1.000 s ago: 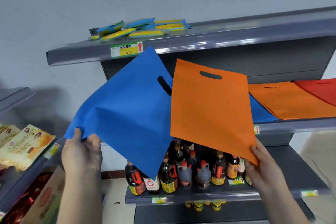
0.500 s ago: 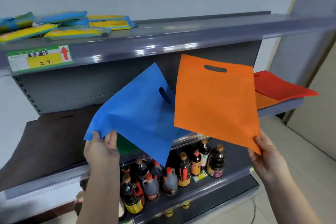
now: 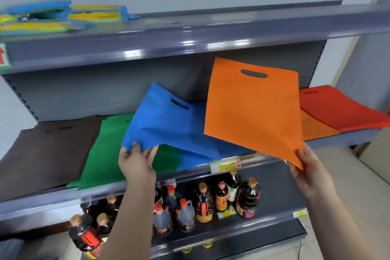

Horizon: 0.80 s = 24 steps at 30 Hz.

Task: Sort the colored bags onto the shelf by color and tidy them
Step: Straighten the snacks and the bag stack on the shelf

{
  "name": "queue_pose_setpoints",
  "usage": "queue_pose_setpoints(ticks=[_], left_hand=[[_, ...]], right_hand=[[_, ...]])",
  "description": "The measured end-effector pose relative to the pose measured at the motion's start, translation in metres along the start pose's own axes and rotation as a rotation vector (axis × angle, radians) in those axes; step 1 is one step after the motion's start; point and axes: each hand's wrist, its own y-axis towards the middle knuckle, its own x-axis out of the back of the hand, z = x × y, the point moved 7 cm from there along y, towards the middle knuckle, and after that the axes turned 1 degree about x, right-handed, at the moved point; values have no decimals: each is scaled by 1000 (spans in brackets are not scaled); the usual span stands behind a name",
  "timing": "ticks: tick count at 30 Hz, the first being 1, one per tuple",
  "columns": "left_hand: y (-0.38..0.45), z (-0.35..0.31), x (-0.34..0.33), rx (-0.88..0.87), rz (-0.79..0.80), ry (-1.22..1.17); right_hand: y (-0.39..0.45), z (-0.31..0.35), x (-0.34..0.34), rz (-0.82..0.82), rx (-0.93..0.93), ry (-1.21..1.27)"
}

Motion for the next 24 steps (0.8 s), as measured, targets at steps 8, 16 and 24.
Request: queue_pose_setpoints(ticks=[8,16,24], left_hand=[[-32,51,-45,-81,46,332],[-46,84,-67,-28,36,550],[-52,73,-132,-624,46,1380]], right_hand=[[67,33,21,61,-89,-129],[108,60,34,77,-135,-147],[139,70,38,19,-126,-221]])
